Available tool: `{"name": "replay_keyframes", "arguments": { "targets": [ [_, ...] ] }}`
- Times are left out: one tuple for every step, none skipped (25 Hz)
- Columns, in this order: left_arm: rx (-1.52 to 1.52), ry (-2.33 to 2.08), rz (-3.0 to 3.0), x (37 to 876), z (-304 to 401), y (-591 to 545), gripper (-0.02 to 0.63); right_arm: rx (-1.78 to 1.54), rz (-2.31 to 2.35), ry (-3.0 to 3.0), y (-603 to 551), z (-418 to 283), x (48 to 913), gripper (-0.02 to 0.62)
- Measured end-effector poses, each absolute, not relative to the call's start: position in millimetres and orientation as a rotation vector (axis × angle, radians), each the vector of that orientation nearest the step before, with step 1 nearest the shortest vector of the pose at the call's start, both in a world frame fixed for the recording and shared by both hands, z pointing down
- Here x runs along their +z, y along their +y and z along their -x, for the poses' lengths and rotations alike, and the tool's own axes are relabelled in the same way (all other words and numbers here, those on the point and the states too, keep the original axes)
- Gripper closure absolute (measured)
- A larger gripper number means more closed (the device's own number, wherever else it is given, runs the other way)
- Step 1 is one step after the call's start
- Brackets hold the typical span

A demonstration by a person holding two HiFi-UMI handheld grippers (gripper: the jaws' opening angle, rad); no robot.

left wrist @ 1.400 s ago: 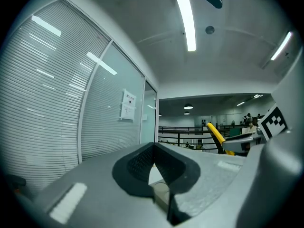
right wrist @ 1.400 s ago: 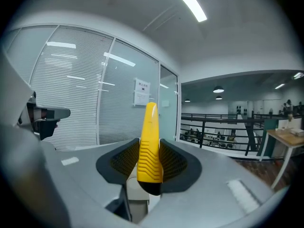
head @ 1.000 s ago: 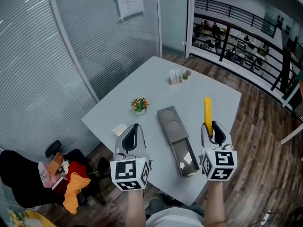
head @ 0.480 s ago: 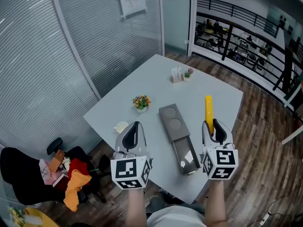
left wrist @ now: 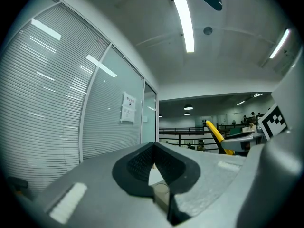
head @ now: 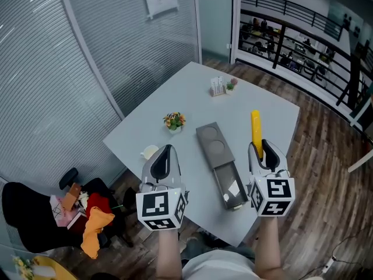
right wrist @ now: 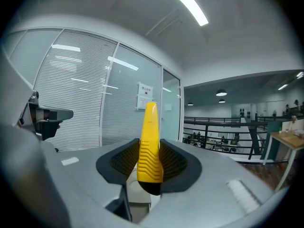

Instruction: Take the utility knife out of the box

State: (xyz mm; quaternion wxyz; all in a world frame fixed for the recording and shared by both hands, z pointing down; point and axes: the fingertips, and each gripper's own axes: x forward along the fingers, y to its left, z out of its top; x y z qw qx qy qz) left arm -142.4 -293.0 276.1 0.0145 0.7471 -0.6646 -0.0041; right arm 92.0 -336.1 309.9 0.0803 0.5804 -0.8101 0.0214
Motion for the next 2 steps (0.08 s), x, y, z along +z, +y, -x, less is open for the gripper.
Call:
{"name": "replay_keyframes", "arguments": {
  "targets": [
    [-0.012,-2.069,-2.327,275.7,142.2,-293.0,0.605,0.063,-1.735,-2.424,-336.0,-91.4,309.4,0.433],
    [-0.011,-2.069,-2.329,275.3,142.1,-293.0,0.605,0.062,-1.734,-2.425,-335.9,-90.9,309.0,0.433]
  ]
}}
